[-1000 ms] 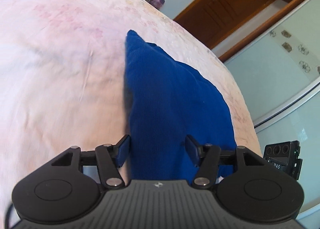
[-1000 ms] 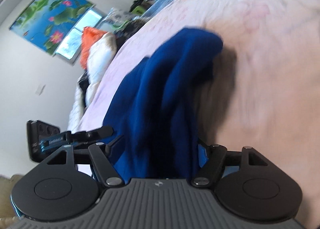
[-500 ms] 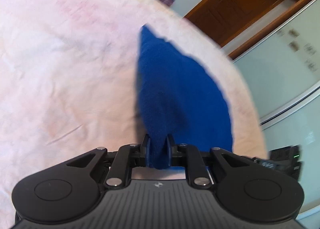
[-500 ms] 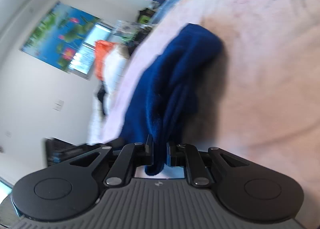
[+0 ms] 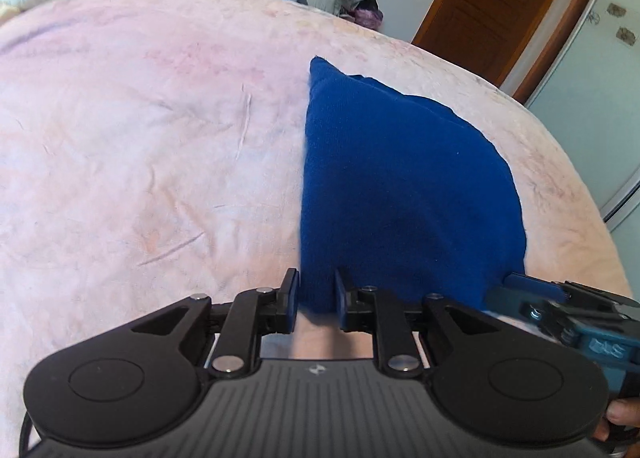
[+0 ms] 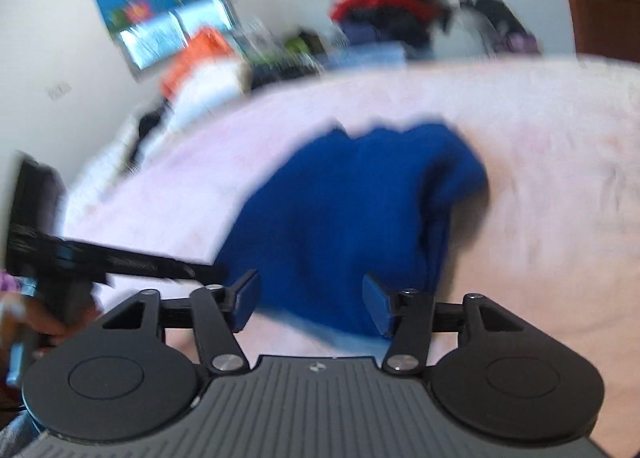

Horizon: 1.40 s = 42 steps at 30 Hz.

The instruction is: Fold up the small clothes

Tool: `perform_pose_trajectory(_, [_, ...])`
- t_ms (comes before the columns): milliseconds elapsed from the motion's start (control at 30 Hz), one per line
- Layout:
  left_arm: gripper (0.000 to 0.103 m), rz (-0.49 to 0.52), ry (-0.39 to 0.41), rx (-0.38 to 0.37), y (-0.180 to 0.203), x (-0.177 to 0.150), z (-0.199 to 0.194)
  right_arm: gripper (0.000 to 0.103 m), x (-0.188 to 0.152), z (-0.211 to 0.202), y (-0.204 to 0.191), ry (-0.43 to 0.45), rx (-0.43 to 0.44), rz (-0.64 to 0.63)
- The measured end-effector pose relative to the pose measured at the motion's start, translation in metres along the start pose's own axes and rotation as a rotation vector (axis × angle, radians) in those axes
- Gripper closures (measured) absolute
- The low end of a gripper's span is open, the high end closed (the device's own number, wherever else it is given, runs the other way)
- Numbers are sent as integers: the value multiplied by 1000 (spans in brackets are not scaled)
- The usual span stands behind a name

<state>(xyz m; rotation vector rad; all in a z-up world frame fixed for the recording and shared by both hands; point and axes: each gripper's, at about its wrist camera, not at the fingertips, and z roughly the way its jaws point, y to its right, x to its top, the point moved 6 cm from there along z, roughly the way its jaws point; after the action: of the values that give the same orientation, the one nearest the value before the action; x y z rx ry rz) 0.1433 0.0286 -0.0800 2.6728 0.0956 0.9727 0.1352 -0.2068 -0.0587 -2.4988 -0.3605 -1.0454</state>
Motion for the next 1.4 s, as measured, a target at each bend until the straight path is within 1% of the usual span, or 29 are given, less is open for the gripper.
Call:
perform_pose_trajectory(33, [85,10,5,12,2,-2,-1,48,-1,0,2,10,-22,15])
perform_pose_trajectory(100, [83,30,17,33,6,-5,-2,43,0,-12,-1,40,0,53])
perform_pose_trajectory(133, [81,36,15,42,7,-7,-1,40,2,-16,-8,61,11,54])
perform_pose_trajectory(200, [78,32,14,48,8,-9,1,19,1,-21,-15,82,1,19])
perform_pose_trajectory(233, [76,27,16,51,8,-10,2,15,-1,-16,-16,75,-18,3])
perform_pose_trajectory(267, [75,25,18,59,9,-11,0,13,-5,-10,-12,57,-47,9])
perform_pose_trajectory(300, [74,26,23,65,9,-12,-1,14,-10,-4,-7,29,-85,34])
perform_pose_trajectory(333, [70,25,27,68,10,-13,-3,16,-12,-5,-2,19,-119,71])
perform_pose_trajectory(367, [60,23,30,72,10,-14,-4,17,-16,-10,-1,31,-111,101])
perform_pose_trajectory(400, [53,22,33,74,10,-15,-5,15,-19,-15,-1,48,-79,123])
perform_pose_trajectory(433, [42,25,41,77,11,-16,-7,14,-20,-21,-2,58,-47,139])
perform_pose_trajectory(467, [40,32,56,83,12,-17,-10,12,-23,-25,-3,61,-34,146])
perform_pose_trajectory(500, [40,44,66,93,14,-19,-11,10,-25,-28,-3,60,-45,145])
perform_pose_trajectory(600, [40,74,71,117,18,-23,-14,9,-30,-34,-5,63,-96,118])
perform_pose_trajectory(700, [40,64,68,116,18,-27,-15,6,-37,-37,-2,56,-92,152])
perform_pose_trajectory(800, [39,68,76,134,17,-29,-17,4,-43,-38,-1,37,-85,175])
perform_pose_trajectory(833, [39,70,81,140,17,-30,-19,4,-44,-38,-2,32,-81,180])
perform_pose_trajectory(867, [36,70,84,145,17,-31,-20,3,-46,-38,-3,30,-75,183])
perform_pose_trajectory(933, [32,65,93,147,16,-32,-22,3,-49,-40,-6,27,-68,180])
perform_pose_trajectory(1100, [31,79,101,166,16,-35,-28,1,-54,-43,-14,19,-64,163])
perform_pose_trajectory(1300, [30,85,100,182,14,-40,-31,0,-58,-44,-20,11,-89,151])
perform_pose_trajectory(1400, [26,84,106,194,12,-41,-32,0,-60,-43,-20,8,-109,151])
